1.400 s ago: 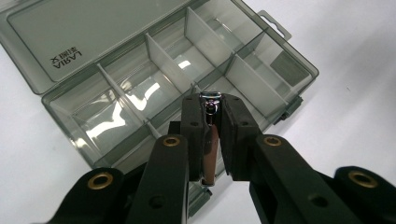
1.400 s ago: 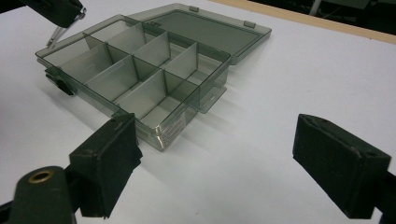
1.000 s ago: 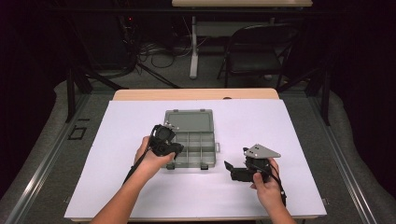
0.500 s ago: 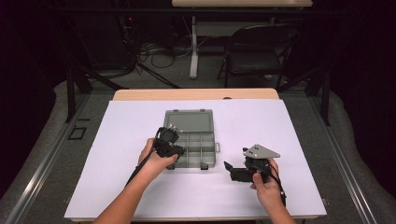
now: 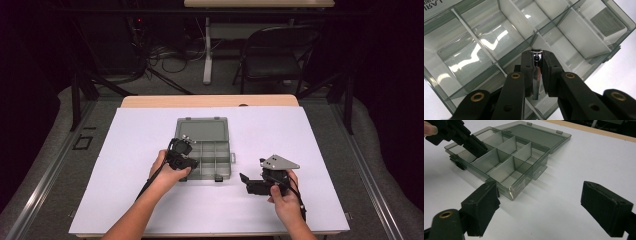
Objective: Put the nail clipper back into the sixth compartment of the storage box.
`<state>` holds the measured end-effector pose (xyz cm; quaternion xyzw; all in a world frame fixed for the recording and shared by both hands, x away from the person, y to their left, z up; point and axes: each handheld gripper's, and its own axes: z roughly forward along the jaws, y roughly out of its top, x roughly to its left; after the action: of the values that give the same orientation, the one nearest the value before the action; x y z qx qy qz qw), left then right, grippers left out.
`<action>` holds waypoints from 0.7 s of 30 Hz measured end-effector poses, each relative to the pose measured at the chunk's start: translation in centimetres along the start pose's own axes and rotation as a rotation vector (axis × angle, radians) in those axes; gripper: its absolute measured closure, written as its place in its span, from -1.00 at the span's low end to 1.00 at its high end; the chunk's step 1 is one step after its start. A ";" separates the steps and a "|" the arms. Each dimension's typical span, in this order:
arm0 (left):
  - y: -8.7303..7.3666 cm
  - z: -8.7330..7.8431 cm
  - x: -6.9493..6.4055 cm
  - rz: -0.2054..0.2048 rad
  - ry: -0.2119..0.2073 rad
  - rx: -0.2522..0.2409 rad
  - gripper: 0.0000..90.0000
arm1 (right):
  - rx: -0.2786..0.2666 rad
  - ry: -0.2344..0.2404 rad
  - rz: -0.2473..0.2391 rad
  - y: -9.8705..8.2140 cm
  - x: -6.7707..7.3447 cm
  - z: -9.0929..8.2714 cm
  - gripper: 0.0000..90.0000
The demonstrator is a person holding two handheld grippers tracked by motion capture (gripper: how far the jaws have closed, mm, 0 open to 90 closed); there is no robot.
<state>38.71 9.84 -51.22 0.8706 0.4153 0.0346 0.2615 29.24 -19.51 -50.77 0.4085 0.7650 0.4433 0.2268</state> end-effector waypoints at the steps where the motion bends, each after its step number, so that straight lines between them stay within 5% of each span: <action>1: 0.0 0.0 0.0 -0.001 0.000 0.000 0.78 | 0.000 0.000 -0.001 0.0 0.0 0.0 -0.69; 21: 0.0 -0.2 0.0 0.002 -0.018 0.004 0.77 | 0.008 0.001 -0.001 0.0 0.0 0.0 -0.69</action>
<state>38.66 9.95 -51.11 0.8718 0.4121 0.0262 0.2635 29.23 -19.52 -50.76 0.4090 0.7671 0.4402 0.2248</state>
